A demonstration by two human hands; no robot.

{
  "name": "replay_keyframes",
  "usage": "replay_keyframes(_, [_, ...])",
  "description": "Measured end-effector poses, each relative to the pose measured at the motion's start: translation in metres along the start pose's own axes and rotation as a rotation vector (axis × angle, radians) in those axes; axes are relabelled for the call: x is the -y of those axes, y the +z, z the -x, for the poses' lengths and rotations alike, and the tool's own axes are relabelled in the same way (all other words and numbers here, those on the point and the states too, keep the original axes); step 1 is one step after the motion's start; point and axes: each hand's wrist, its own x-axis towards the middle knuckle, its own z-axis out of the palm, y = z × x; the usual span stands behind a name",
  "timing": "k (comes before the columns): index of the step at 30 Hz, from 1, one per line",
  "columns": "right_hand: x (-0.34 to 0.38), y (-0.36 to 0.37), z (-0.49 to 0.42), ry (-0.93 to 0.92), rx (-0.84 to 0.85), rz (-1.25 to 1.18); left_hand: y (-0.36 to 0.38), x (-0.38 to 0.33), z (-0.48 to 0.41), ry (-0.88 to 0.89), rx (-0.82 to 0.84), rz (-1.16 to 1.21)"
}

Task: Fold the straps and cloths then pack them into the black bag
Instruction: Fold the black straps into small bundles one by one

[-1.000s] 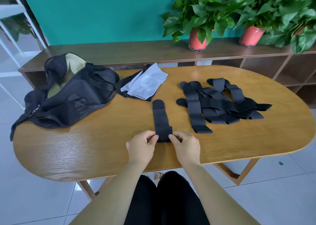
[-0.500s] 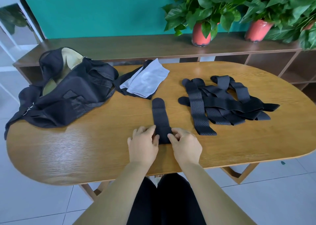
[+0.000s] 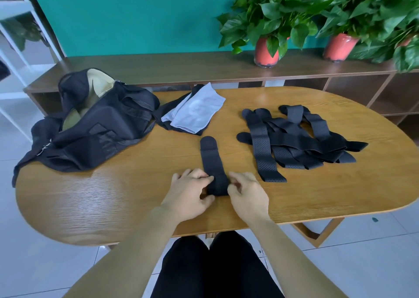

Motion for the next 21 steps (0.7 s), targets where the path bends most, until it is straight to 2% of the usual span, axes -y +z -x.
replay_keyframes(3, [-0.005,-0.006,0.012,-0.157,0.08,-0.047,-0.004,0.002,0.008,0.005,0.018,0.041])
replay_keyframes(5, [-0.007,-0.005,0.017,-0.189,0.091,-0.058,-0.006,0.001,0.015,-0.006,0.031,0.08])
replay_keyframes(9, [-0.006,-0.004,0.016,-0.088,0.056,-0.133,-0.008,-0.003,0.026,-0.085,-0.008,0.219])
replay_keyframes(13, [0.002,0.005,0.01,0.003,-0.04,-0.17,-0.003,-0.008,0.024,-0.223,-0.143,0.353])
replay_keyframes(17, [0.01,0.013,0.004,0.076,-0.136,-0.113,0.008,-0.014,0.013,-0.333,-0.318,0.38])
replay_keyframes(21, [0.014,0.017,-0.003,0.085,-0.166,-0.041,0.014,-0.015,0.005,-0.36,-0.369,0.418])
